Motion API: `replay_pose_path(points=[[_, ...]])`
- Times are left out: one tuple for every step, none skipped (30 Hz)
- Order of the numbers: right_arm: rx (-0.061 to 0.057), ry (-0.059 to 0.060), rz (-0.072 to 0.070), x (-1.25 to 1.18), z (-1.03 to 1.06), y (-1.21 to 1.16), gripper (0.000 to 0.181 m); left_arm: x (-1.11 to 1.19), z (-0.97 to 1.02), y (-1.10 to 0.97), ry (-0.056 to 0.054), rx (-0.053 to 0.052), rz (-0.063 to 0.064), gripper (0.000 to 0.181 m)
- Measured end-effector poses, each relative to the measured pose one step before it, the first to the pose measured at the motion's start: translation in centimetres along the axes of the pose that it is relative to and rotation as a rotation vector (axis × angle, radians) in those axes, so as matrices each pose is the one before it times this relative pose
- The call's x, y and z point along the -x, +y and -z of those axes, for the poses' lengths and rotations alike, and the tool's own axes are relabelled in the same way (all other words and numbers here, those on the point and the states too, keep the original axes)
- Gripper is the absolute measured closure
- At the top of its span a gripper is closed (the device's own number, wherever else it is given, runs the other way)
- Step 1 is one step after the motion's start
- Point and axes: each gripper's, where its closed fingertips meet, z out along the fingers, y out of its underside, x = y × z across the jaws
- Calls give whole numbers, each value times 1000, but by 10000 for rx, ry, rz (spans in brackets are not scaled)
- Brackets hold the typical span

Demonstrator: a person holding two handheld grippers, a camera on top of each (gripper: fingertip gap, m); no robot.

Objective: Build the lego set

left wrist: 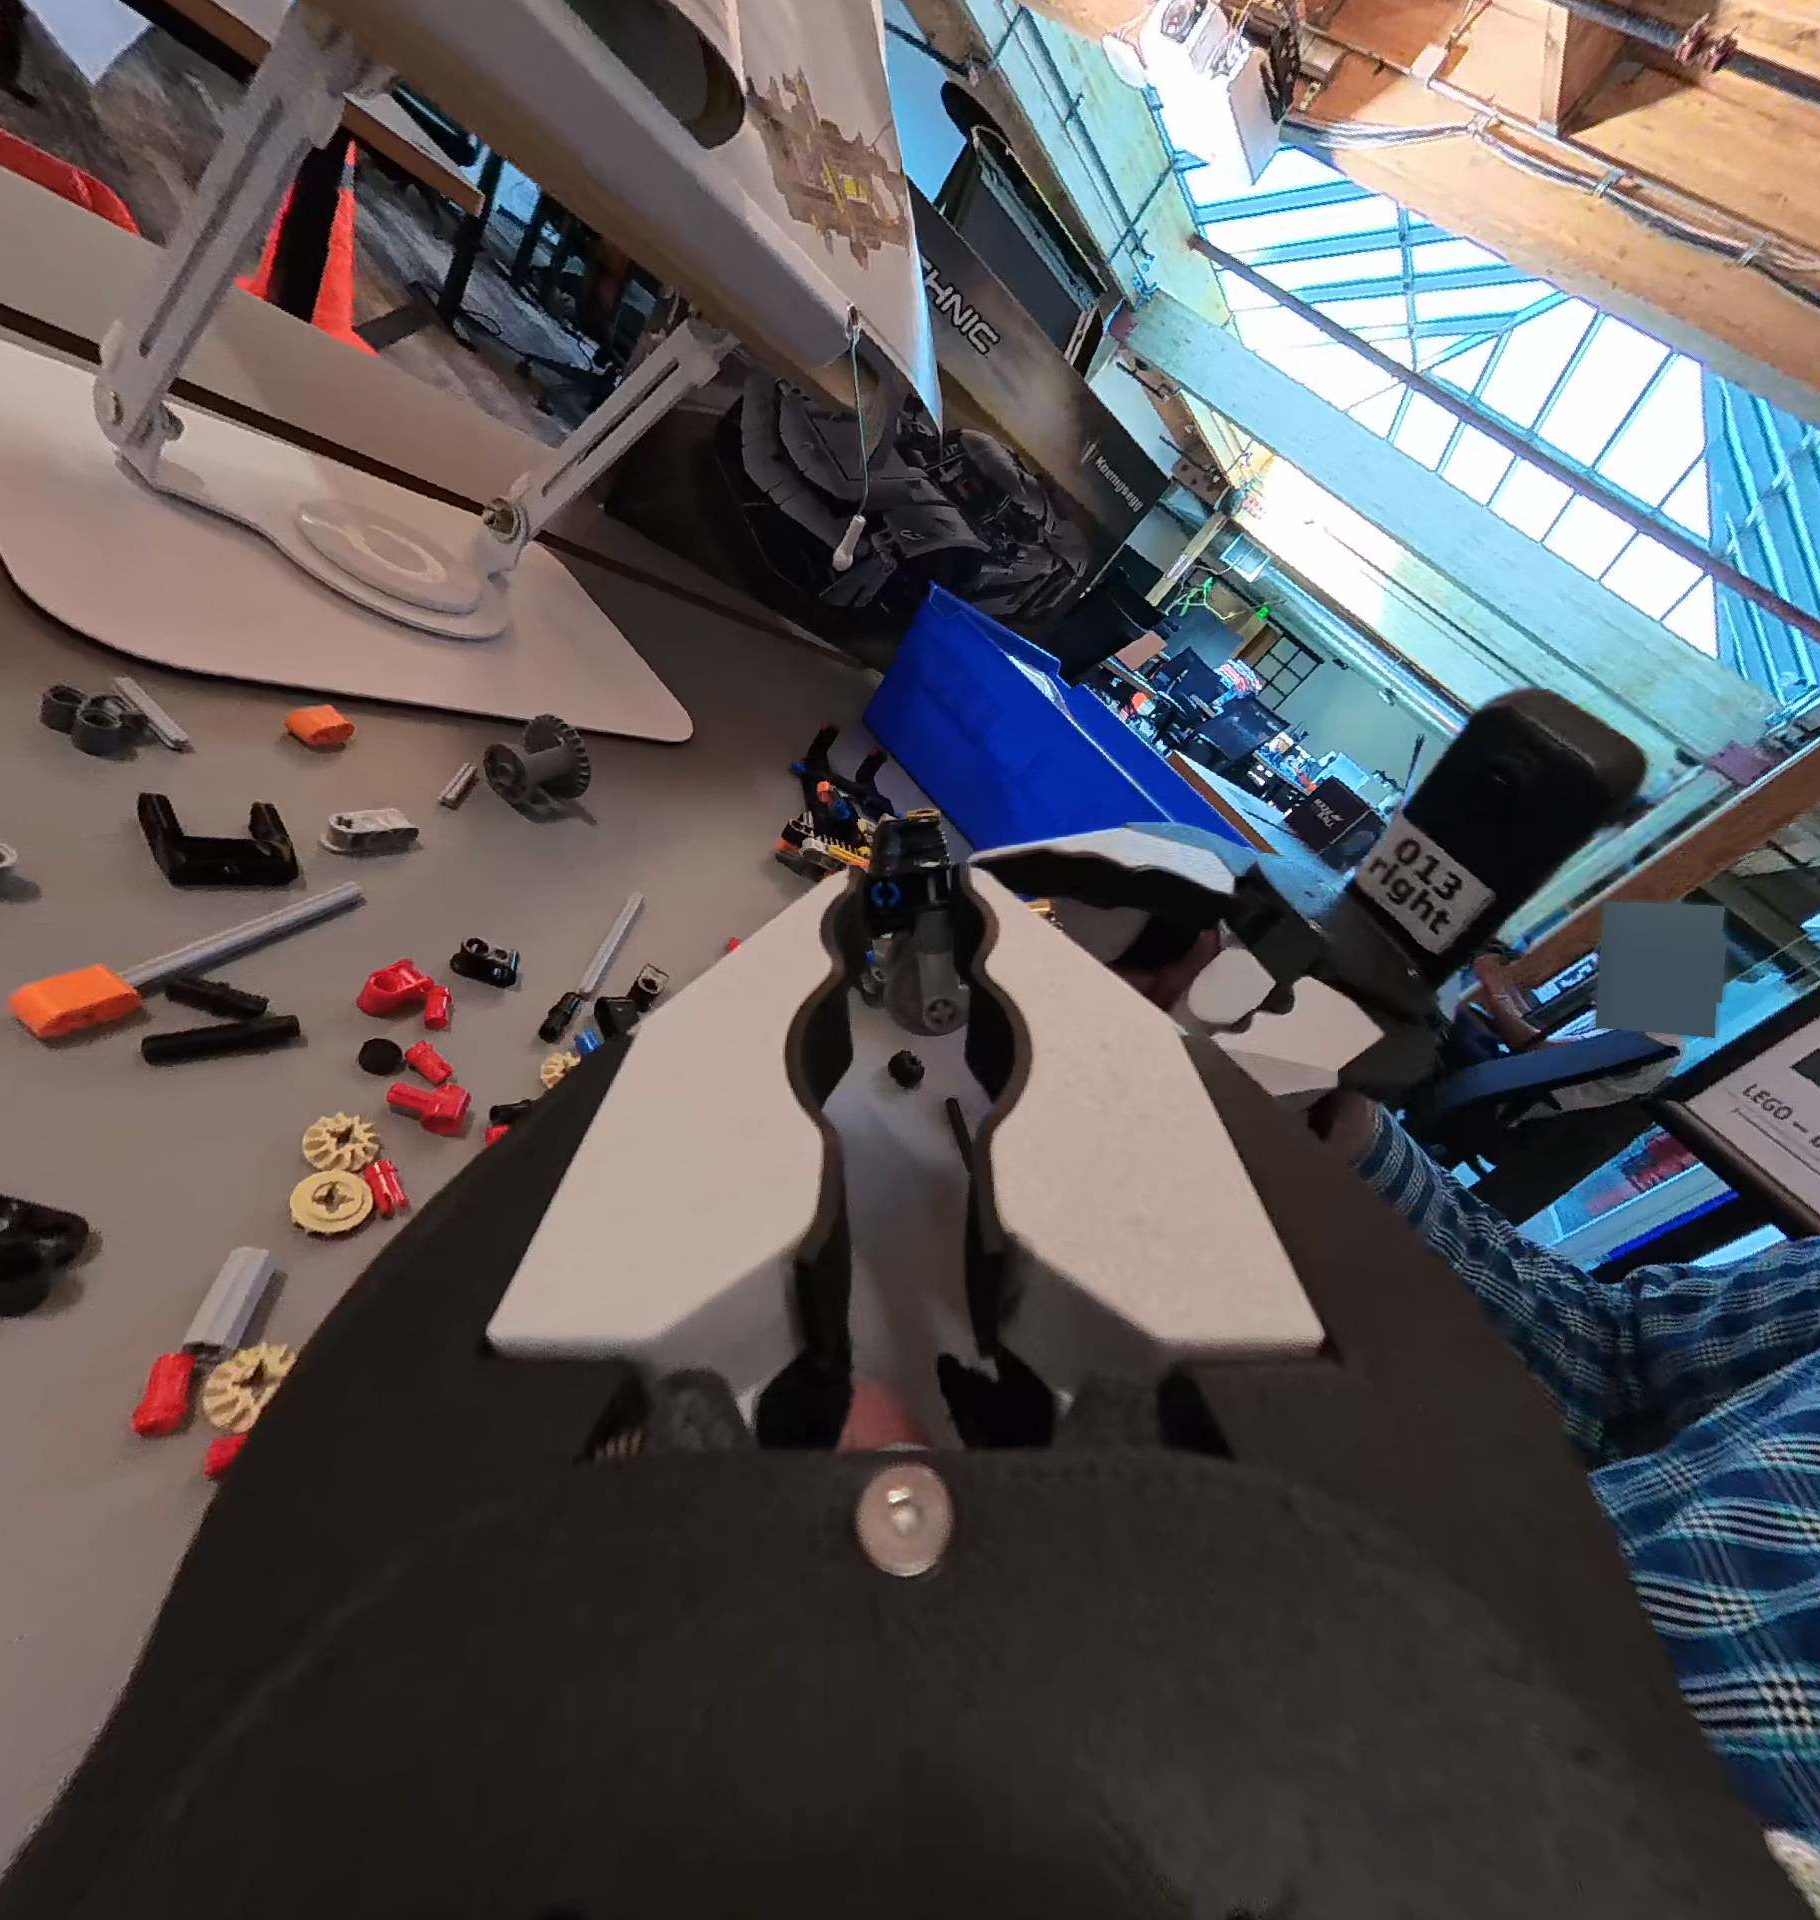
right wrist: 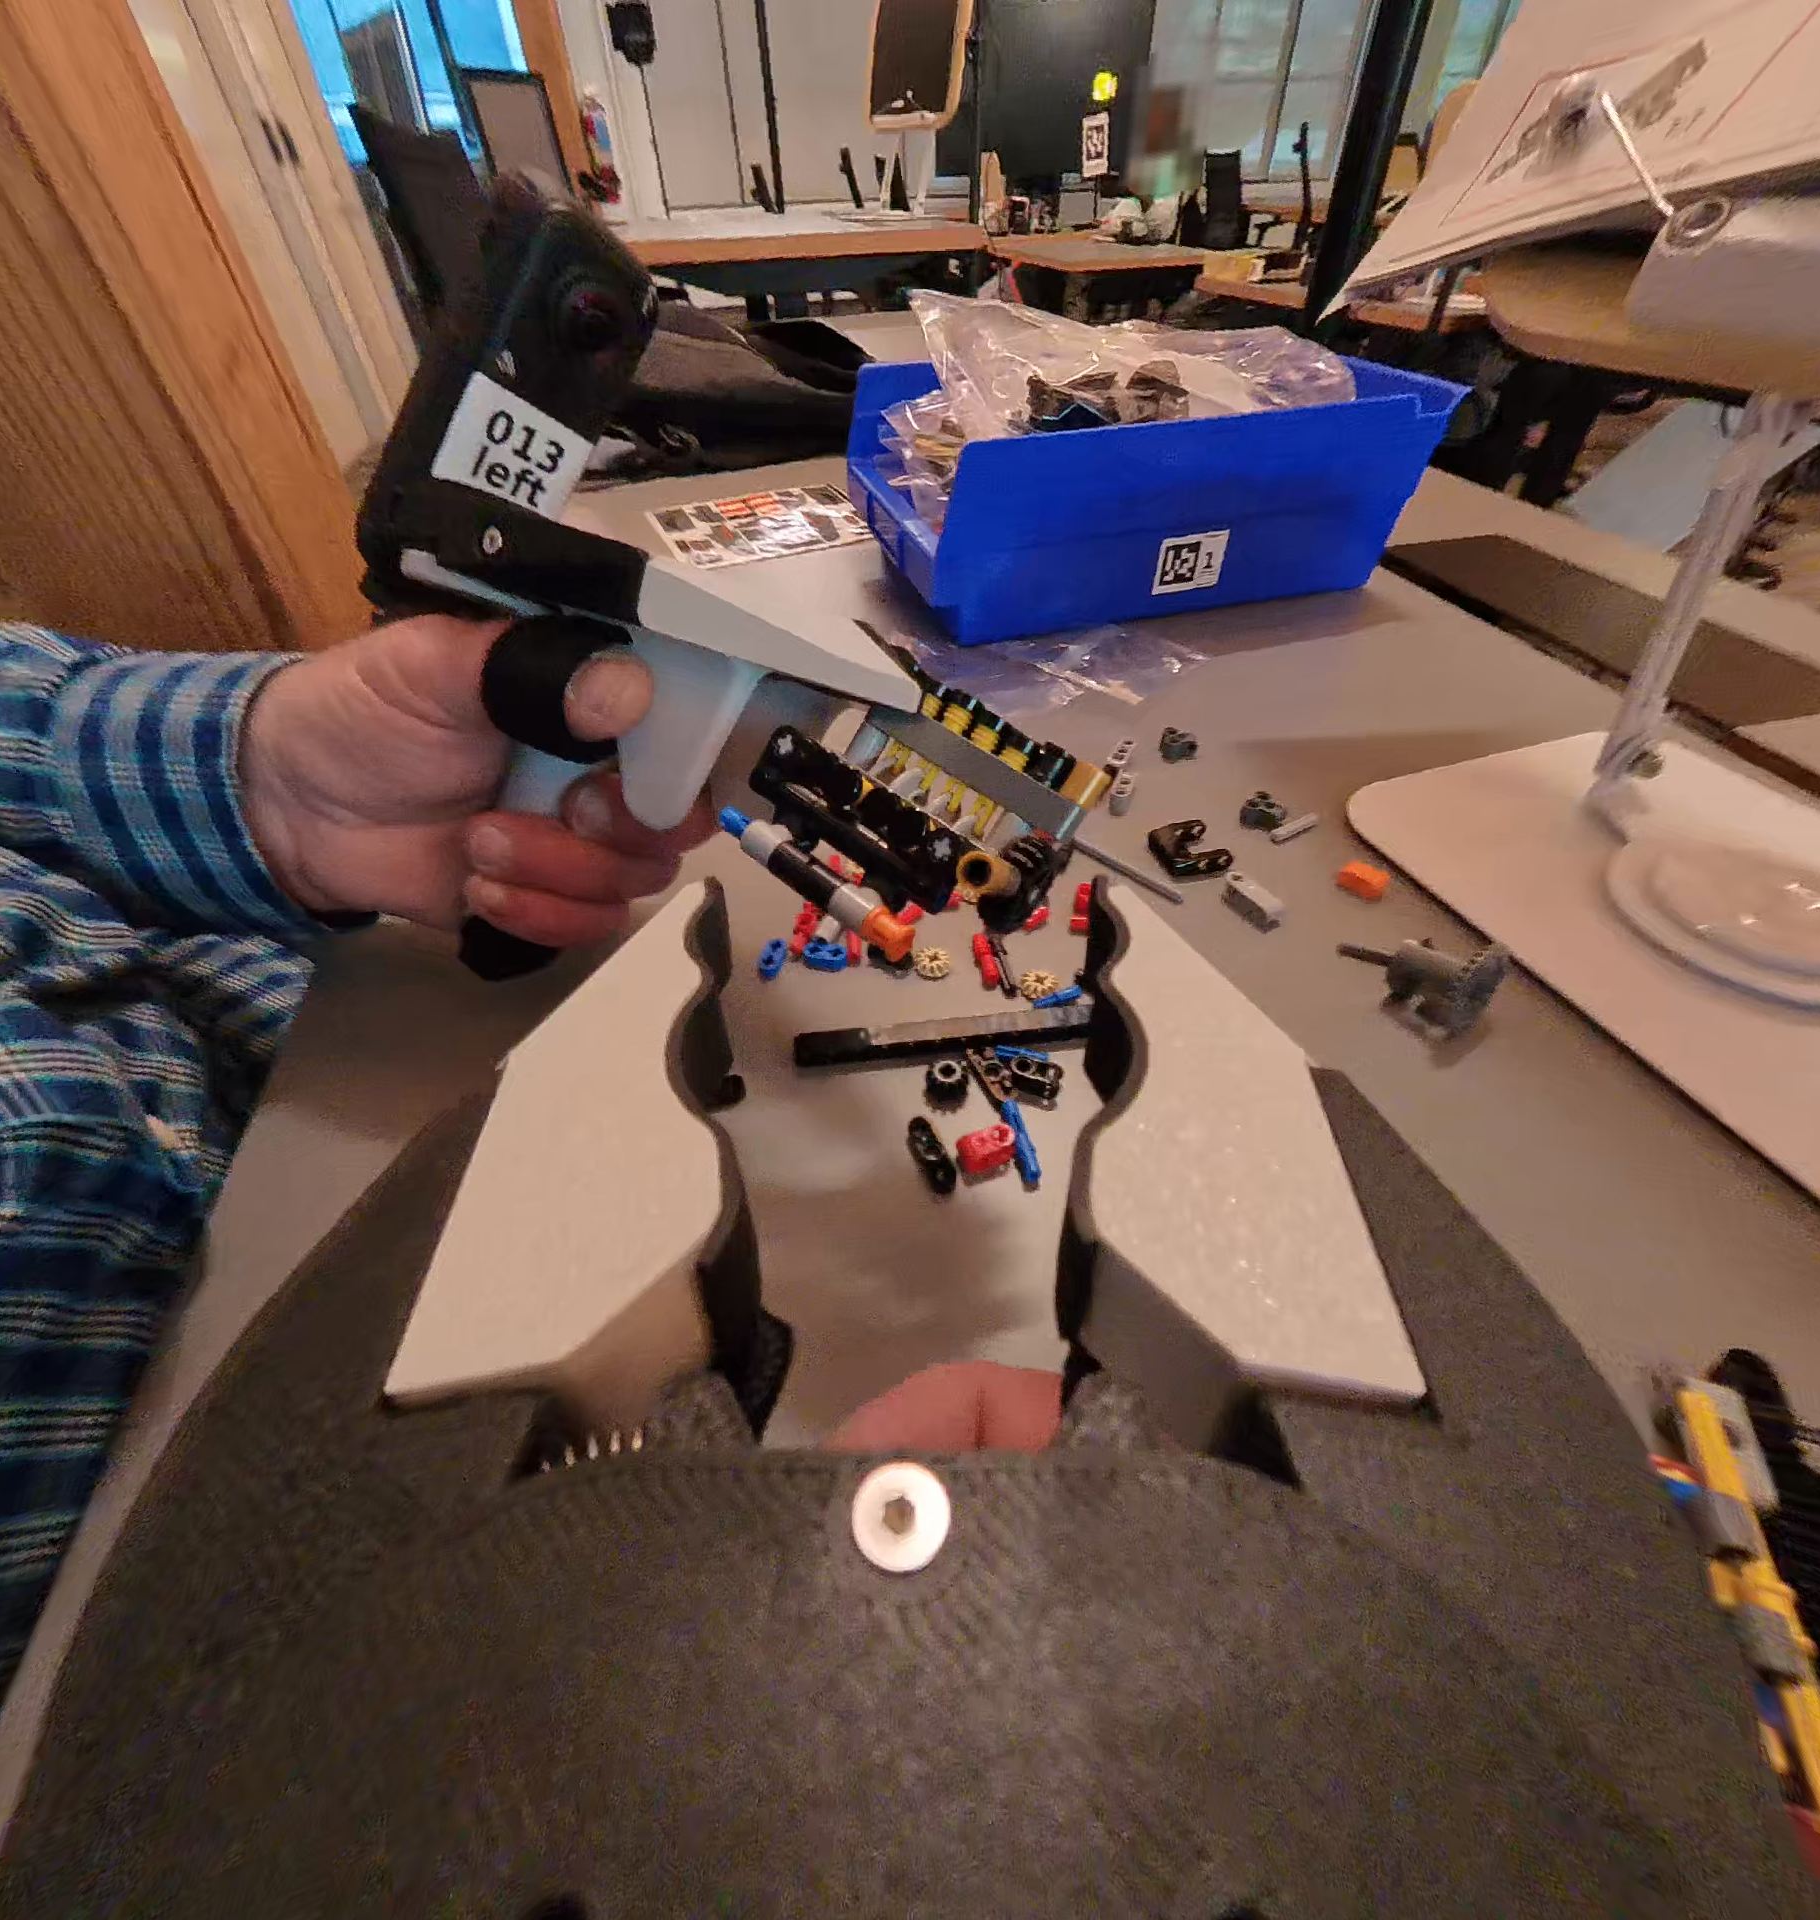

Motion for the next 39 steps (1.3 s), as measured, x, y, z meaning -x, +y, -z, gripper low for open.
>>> replay_pose_path(points=[[-41,-109,-146,105,-21,-21,114,-78,-95,-4,21,13,-35,168],[-68,-98,-61,143,-5,-79,114,-79,-96,22,16,24,-44,168],[-82,-68,-41,122,17,-122,114,-72,-105,28,22,31,-37,168],[-39,-9,-16,27,4,-60,115,-64,-99,49,26,32,-20,168],[18,36,25,-50,-8,12,114,-53,-115,48,29,28,-2,168],[23,42,58,-51,11,33,114,-56,-104,31,31,29,10,168],[13,34,48,-30,7,-1,114,-75,-112,36,40,37,6,168],[-4,1,10,-7,9,-13,114,-77,-111,22,31,28,-20,168],[-16,-4,-23,-16,16,-40,114,-53,-100,14,8,26,-44,168],[-16,9,-24,-41,37,-36,114,-68,-115,41,14,43,-46,168],[-18,35,-16,-102,37,-41,114,-74,-109,23,20,33,-44,168],[-29,18,-22,-73,51,-62,114,-55,-83,-21,7,11,-39,168],[-25,10,-31,-76,46,-59,115,-57,-94,-21,16,13,-23,168],[-16,17,-21,-73,48,-37,115,-45,-72,-12,26,11,-13,168],[-28,19,-5,-66,49,-62,114,-37,-72,-2,24,12,-9,168],[-35,21,-4,-49,44,-79,114,19,-69,-10,9,7,-8,168],[-39,19,-13,-59,53,-85,115,52,-57,2,-2,10,3,168],[-36,15,-23,-68,43,-64,115,57,-64,2,-2,12,3,168],[-22,19,-34,-89,32,-29,115,46,-50,-8,-1,7,-5,168],[-17,13,-38,-78,35,-23,115,57,-51,-34,-7,-2,-7,168],[-29,8,-35,-74,25,-30,115,36,-25,-47,4,-3,3,168],[-27,9,-24,-43,24,-25,115,8,-41,-36,17,0,2,168],[-4,14,-9,-53,9,4,115,12,-17,-39,8,-3,-10,168],[14,10,-2,-36,-11,36,115,26,-12,-12,-3,-1,-9,168],[10,-5,0,-6,-6,42,115,11,-7,7,5,7,5,168],[-1,-1,0,0,-12,7,115,16,-9,20,6,4,12,168],[11,-5,-2,13,-27,41,115,25,6,32,0,3,7,168],[20,-5,-2,5,-18,43,115,27,29,26,-6,3,5,168],[6,-5,-2,6,-18,26,115,28,33,4,-7,-11,11,168],[-6,-4,-4,19,-5,-8,115,27,31,-10,-5,-10,15,168],[-2,-3,-4,6,-1,-2,115,37,33,-5,-9,-6,10,168],[-1,-5,5,4,-1,-2,115,55,13,-27,-11,-6,9,168],[-12,-2,10,8,12,-23,115,18,4,-14,2,-4,15,168],[-5,6,4,-11,6,-6,115,26,-17,-13,3,-1,4,168],[0,10,1,-23,12,-9,115,11,-18,-1,-3,6,-16,168],[-5,13,-1,-36,8,-7,115,1,-34,28,2,10,-10,168],[-11,7,-11,-20,15,-24,115,4,-35,18,7,6,10,168],[-7,1,-12,-21,17,-9,115,6,-20,14,8,-3,12,168],[-4,4,-5,-22,7,4,115,6,-23,14,2,-1,6,168]])
